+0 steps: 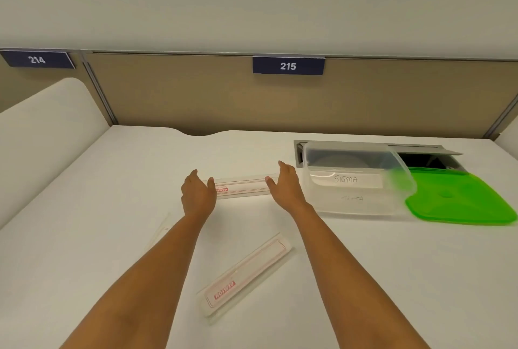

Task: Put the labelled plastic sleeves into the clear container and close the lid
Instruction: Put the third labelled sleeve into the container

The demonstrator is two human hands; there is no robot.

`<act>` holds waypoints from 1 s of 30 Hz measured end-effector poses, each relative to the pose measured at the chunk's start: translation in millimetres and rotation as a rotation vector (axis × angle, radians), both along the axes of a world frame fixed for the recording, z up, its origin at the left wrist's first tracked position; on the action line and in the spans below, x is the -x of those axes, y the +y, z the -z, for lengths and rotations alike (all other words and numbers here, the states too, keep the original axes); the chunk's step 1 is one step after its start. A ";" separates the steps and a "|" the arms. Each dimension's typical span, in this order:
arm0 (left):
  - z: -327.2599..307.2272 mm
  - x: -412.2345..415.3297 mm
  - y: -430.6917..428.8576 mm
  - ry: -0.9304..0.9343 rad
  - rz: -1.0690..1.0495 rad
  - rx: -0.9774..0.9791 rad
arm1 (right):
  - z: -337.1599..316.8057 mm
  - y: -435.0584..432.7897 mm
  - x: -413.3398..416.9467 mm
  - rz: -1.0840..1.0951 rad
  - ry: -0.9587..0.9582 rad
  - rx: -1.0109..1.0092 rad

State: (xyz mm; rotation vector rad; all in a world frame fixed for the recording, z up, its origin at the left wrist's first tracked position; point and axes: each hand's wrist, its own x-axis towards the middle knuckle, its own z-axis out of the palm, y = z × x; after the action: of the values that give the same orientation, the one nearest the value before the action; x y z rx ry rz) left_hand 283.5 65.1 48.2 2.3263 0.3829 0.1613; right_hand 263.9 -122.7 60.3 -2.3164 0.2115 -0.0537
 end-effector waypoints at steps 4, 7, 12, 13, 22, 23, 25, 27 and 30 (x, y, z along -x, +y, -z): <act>18.3 -14.1 12.3 0.040 0.029 0.146 | 16.6 6.1 -15.4 0.076 0.042 -0.079; 32.1 -19.3 15.7 0.014 0.047 0.238 | 26.8 6.1 -22.2 0.099 0.060 -0.170; 40.9 -24.7 16.9 -0.045 0.038 0.359 | 37.0 6.2 -28.0 0.115 0.003 -0.175; 40.5 -24.7 17.2 -0.059 0.036 0.378 | 36.9 6.1 -28.7 0.120 -0.014 -0.186; -9.0 -21.6 12.5 -0.244 -0.107 0.583 | -7.2 -0.7 -33.6 0.055 -0.228 -0.277; -17.5 -22.9 11.8 -0.240 -0.131 0.594 | -15.7 -3.2 -33.0 0.034 -0.259 -0.252; -34.5 -26.2 11.3 -0.225 -0.178 0.617 | -31.2 -9.7 -29.8 -0.045 -0.310 -0.197; -52.9 -29.6 11.3 -0.208 -0.205 0.649 | -44.9 -16.9 -22.9 -0.147 -0.318 -0.175; -79.9 -32.8 10.8 -0.120 -0.208 0.714 | -59.1 -27.9 -13.8 -0.246 -0.300 -0.102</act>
State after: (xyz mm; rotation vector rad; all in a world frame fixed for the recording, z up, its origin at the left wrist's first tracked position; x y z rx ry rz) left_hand 316.2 75.8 128.1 1.5666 0.5222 0.2212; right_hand 277.7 -150.6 119.4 -2.1830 -0.2174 -0.2584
